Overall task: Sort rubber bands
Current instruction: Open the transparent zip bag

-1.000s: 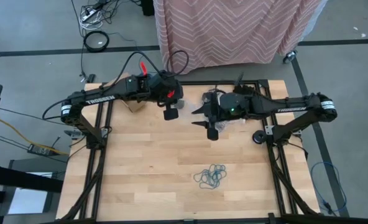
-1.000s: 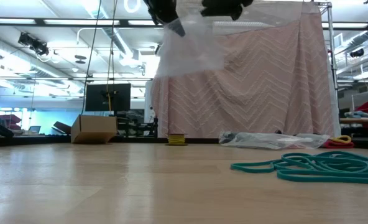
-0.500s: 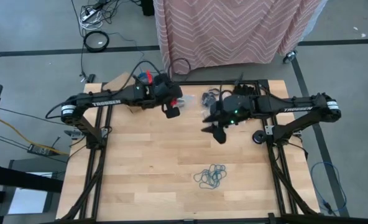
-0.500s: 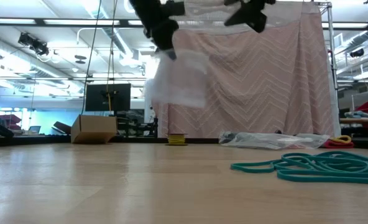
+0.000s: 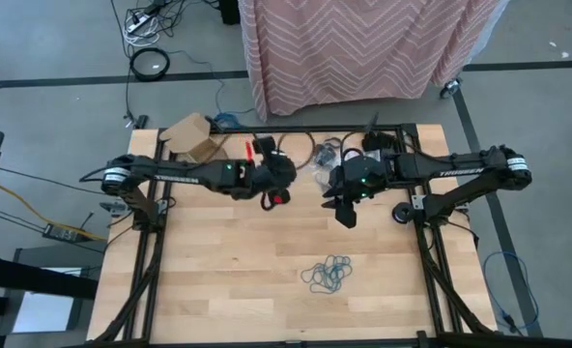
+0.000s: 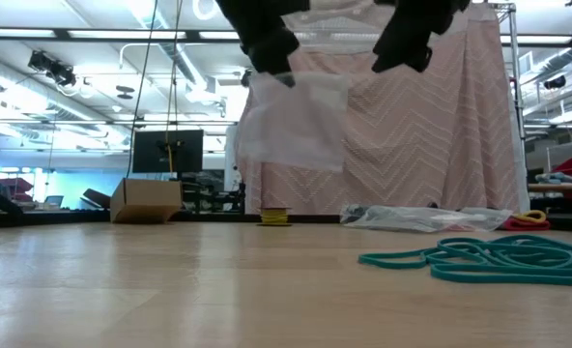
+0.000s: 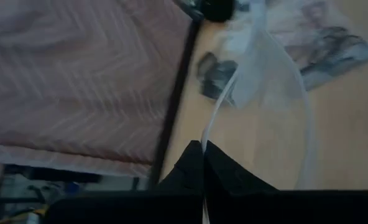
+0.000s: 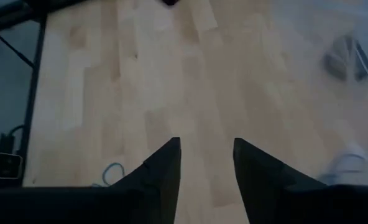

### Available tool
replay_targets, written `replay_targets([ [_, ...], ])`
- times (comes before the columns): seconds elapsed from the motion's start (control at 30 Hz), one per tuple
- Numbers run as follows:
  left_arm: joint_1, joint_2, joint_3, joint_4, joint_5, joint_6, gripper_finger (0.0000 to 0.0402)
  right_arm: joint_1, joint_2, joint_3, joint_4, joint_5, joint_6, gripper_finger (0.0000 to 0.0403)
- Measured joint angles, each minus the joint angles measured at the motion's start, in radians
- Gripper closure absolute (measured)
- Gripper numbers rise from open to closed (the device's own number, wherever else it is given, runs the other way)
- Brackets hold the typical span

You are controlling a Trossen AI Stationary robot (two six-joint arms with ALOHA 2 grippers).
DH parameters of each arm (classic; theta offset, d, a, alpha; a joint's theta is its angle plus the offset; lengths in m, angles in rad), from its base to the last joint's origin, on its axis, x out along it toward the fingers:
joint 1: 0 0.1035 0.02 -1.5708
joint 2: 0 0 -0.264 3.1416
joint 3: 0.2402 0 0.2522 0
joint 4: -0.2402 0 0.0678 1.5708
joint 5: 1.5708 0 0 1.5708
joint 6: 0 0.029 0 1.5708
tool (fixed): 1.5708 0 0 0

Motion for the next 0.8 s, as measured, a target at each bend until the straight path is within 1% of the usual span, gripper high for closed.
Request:
replay_targets([
  [0.17, -0.049, 0.104, 0.000, -0.055, 0.005, -0.165, 0.0401, 0.031, -0.040, -0.192, 0.176, -0.120, 0.107, 0.0282],
  [0.3, -0.084, 0.157, 0.000, -0.103, 0.049, -0.273, 0.0401, 0.095, -0.076, -0.304, 0.204, -0.148, 0.185, 0.0287],
  [0.43, -0.101, 0.178, 0.000, -0.117, 0.089, -0.321, 0.0401, 0.154, -0.094, -0.343, 0.205, -0.132, 0.229, 0.0289],
  [0.57, -0.090, 0.171, 0.010, -0.118, 0.099, -0.324, 0.0401, 0.170, -0.098, -0.343, 0.267, -0.032, 0.295, 0.0290],
  [0.6, -0.082, 0.167, 0.025, -0.126, 0.127, -0.322, 0.0401, 0.167, -0.104, -0.343, 0.301, -0.001, 0.314, 0.0290],
  [0.67, -0.067, 0.149, 0.064, -0.156, 0.237, -0.286, 0.0401, 0.155, -0.126, -0.343, 0.380, 0.053, 0.334, 0.0290],
  [0.73, -0.058, 0.129, 0.107, -0.180, 0.359, -0.189, 0.0401, 0.131, -0.157, -0.343, 0.461, 0.093, 0.332, 0.0290],
  [0.8, -0.061, 0.122, 0.135, -0.220, 0.431, -0.076, 0.0401, 0.099, -0.194, -0.343, 0.529, 0.107, 0.312, 0.0290],
])
